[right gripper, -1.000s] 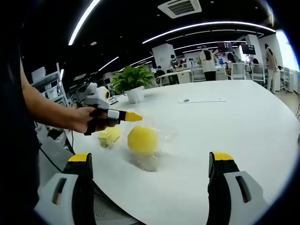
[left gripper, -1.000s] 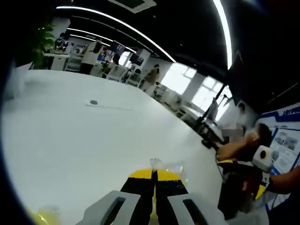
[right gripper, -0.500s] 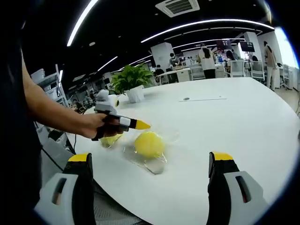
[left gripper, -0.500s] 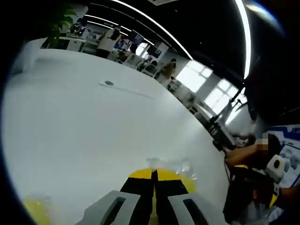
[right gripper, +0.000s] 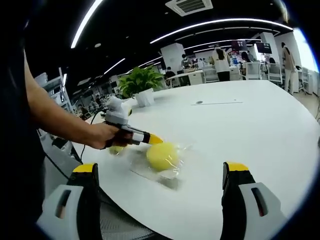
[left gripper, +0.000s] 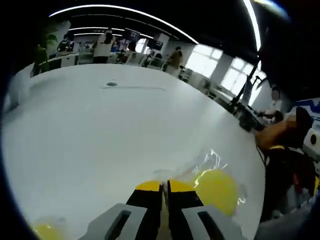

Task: Compare the silicone blocks by pressing each to a similar depth, holding the contact briefly, and releasing to observe deformation and rebound differences across the visible hardness samples.

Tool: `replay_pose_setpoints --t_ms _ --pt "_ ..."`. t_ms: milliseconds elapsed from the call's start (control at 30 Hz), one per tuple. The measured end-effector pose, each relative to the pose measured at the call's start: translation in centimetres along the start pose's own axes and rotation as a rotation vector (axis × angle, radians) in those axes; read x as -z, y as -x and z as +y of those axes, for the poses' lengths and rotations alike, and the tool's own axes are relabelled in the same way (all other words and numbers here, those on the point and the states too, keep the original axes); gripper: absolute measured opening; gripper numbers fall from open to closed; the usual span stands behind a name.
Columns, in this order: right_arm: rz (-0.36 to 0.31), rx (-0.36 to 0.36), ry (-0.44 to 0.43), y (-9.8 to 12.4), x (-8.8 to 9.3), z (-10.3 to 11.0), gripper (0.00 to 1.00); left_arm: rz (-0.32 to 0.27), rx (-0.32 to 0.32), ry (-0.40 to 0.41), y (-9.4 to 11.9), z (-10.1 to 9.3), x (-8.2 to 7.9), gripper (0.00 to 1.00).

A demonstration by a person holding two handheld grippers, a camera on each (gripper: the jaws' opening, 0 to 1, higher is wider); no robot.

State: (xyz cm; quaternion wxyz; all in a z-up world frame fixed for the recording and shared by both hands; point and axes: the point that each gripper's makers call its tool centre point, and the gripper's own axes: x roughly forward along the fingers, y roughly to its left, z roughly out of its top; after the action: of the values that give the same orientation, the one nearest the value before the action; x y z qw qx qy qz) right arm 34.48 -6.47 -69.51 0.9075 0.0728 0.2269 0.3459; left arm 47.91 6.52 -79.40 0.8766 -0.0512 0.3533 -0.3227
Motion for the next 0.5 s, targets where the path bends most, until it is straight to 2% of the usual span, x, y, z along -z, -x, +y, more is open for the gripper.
replay_pose_setpoints --t_ms 100,167,200,233,267,300,333,367,400,433,467,500 --pt "-0.008 -0.002 0.01 -0.2 -0.5 0.2 0.96 0.011 -0.023 -0.03 0.2 0.8 0.3 0.08" --pt "-0.011 -0.003 0.004 -0.3 -0.7 0.2 0.96 0.003 -0.03 -0.019 0.2 1.3 0.2 0.12" --pt "-0.011 -0.004 -0.002 -0.4 -0.7 0.2 0.96 -0.017 -0.027 0.018 -0.4 1.5 0.0 0.15" --pt "-0.013 -0.01 -0.021 -0.4 -0.7 0.2 0.96 -0.015 -0.038 0.018 -0.5 2.0 -0.1 0.24" --pt "-0.016 -0.009 -0.028 -0.4 -0.7 0.1 0.96 -0.023 -0.059 -0.041 -0.1 2.6 -1.0 0.33" --pt "-0.017 -0.008 -0.028 -0.5 -0.7 0.1 0.96 -0.053 -0.057 -0.063 0.4 2.6 -1.9 0.44" --pt "-0.015 -0.004 -0.026 -0.4 -0.7 0.1 0.96 -0.126 -0.051 -0.034 1.0 2.7 -3.6 0.59" --pt "-0.013 -0.002 -0.022 -0.4 -0.7 0.1 0.96 -0.162 -0.036 -0.02 1.6 2.8 -4.7 0.71" --pt "-0.013 -0.001 -0.019 -0.4 -0.7 0.1 0.96 -0.175 -0.033 -0.019 1.9 2.9 -5.1 0.83" --pt "-0.014 0.001 -0.016 -0.5 -0.8 0.0 0.96 -0.217 -0.024 -0.032 2.8 3.1 -6.4 0.96" --pt "-0.014 0.003 -0.014 -0.5 -0.9 -0.1 0.96 -0.236 -0.021 -0.042 3.4 3.2 -7.0 0.99" --pt "-0.015 0.007 -0.01 -0.6 -1.1 -0.2 0.96 -0.231 -0.013 -0.054 4.3 3.3 -7.2 0.97"
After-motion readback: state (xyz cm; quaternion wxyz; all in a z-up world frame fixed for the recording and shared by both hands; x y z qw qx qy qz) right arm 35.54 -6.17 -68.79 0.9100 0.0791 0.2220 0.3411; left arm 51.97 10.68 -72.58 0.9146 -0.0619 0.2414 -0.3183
